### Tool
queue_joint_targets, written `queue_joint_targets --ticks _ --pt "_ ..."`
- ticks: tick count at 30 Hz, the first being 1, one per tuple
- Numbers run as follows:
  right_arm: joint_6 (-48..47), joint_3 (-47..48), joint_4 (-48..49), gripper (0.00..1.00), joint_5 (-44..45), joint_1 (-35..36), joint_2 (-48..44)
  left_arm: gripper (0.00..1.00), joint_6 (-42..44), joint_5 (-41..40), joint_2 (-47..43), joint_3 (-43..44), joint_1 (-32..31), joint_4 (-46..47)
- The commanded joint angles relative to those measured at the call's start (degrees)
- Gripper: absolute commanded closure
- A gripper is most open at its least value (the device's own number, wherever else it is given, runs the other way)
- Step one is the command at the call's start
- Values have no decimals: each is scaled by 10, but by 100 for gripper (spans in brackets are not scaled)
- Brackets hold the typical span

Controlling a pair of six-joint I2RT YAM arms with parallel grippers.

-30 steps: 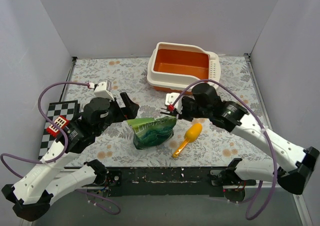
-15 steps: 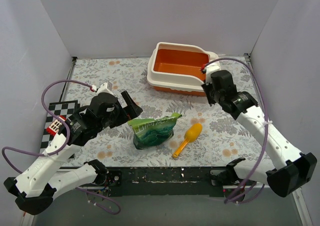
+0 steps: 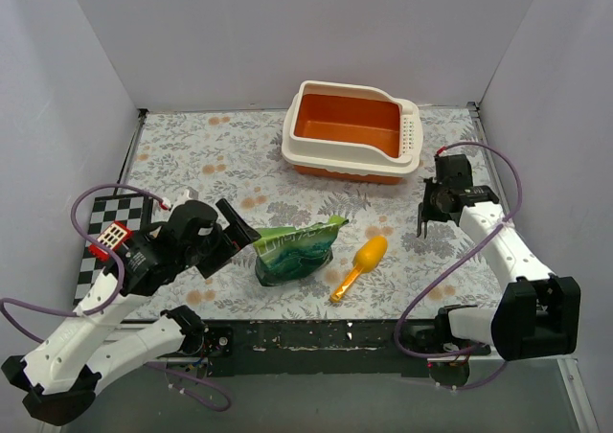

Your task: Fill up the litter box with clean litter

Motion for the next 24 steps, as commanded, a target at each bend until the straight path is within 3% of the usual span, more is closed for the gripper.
queue_joint_targets --ticks 1,8,17,21,24 --pt "32 -9 48 99 -22 -19 10 2 -47 7 -20 -50 1 10" --pt "66 -2 44 99 -26 -23 51 2 -116 -21 -56 -129 1 82" --pt "71 -16 57 91 -39 -23 39 2 -142 -95 -98 -123 0 112" --pt "72 -10 52 62 -42 -23 46 2 -142 -100 -90 -124 1 119" --pt "74 -7 48 53 -44 -23 50 2 -139 -90 -81 -135 0 140"
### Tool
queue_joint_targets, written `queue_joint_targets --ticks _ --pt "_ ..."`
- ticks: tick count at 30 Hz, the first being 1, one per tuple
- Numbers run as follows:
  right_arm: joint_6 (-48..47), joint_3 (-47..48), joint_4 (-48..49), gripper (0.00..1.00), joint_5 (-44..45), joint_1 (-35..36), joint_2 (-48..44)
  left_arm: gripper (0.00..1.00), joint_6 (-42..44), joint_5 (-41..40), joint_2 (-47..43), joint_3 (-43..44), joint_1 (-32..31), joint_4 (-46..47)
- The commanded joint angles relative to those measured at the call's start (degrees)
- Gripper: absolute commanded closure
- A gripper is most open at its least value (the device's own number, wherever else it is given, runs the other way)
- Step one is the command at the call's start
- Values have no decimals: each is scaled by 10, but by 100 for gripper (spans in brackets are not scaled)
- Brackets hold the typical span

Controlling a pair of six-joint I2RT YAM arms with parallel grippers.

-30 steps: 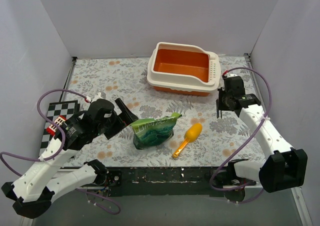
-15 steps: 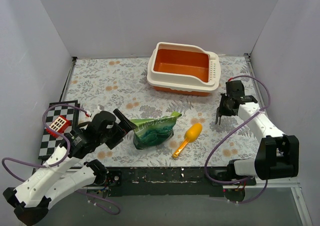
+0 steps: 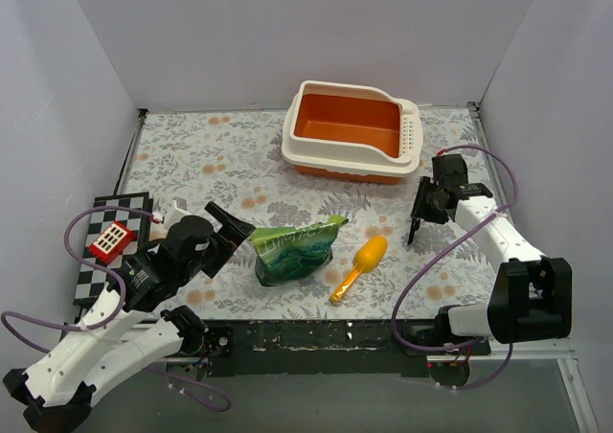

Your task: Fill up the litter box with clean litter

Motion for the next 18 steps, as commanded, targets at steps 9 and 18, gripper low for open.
queue_joint_targets --ticks 9,18 --pt "1 37 -12 46 -16 -2 -36 2 -60 -21 38 -17 1 84" --pt "-5 59 -26 46 -36 -2 -71 2 -39 1 88 -36 21 136"
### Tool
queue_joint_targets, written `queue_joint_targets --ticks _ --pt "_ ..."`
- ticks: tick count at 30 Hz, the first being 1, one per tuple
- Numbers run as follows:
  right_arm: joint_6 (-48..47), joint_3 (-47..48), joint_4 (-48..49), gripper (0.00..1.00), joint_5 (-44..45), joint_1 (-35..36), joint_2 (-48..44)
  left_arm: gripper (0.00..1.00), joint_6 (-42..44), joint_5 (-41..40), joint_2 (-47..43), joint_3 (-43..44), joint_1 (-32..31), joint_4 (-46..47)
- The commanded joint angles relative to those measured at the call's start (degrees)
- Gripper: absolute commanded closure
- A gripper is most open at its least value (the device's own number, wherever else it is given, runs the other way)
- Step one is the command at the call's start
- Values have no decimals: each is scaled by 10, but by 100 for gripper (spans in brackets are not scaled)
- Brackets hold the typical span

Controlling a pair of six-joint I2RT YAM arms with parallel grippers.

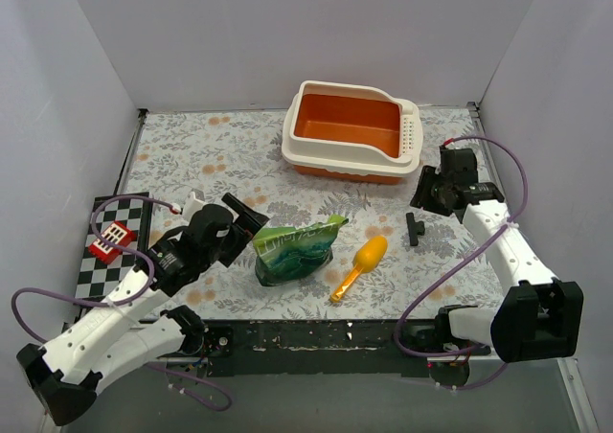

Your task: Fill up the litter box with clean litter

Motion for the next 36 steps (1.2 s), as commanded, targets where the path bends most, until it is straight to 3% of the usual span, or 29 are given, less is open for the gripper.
queue_joint_targets --ticks 1,7,18,23,26,27,31,36 --pt "-4 30 -8 47 -18 -2 -21 2 -32 2 14 -14 22 39" --pt "-8 23 -5 51 -32 -2 -30 3 15 69 33 -52 91 111" --pt "-33 15 -5 59 -86 -1 -34 24 52 185 47 -99 128 269" --pt "-39 14 -5 62 -103 -1 -35 54 63 222 45 -109 133 306" --pt "-41 17 -4 67 -129 -1 -36 82 87 240 53 -112 145 335" --pt "-48 21 -1 68 -142 -1 -37 97 95 245 58 -112 150 347" --pt "-89 32 36 68 -202 9 -64 100 153 271 69 -117 165 424" --pt "-124 39 149 52 -323 39 -87 100 248 366 76 -136 196 582"
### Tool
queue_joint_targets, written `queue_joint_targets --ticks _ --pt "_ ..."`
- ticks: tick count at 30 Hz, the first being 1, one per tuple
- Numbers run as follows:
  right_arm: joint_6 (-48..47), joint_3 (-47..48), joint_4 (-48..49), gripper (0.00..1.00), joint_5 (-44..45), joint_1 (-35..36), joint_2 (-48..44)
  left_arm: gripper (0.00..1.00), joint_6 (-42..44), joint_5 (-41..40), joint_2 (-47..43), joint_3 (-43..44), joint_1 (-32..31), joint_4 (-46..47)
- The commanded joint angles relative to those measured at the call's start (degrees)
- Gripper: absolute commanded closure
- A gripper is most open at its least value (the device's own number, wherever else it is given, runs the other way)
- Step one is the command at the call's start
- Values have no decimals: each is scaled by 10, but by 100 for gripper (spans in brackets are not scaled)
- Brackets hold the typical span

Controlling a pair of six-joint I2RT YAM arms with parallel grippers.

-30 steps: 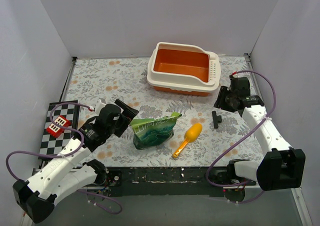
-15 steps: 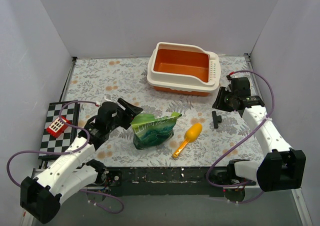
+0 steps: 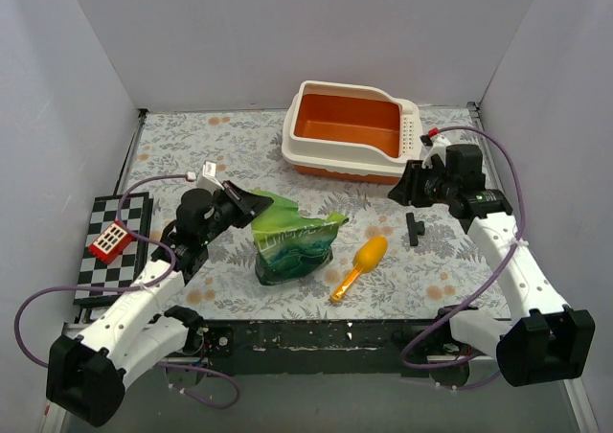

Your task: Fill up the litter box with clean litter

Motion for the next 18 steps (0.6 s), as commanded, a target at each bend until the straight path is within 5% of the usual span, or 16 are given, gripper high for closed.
queue_joint_targets --ticks 1,11,18 --pt "-56 38 127 50 -130 30 -22 100 102 109 12 -11 28 183" --pt "-146 79 235 37 -328 89 54 100 147 371 89 -28 70 485" --pt "-249 119 181 26 -369 172 93 100 75 506 157 -29 76 709"
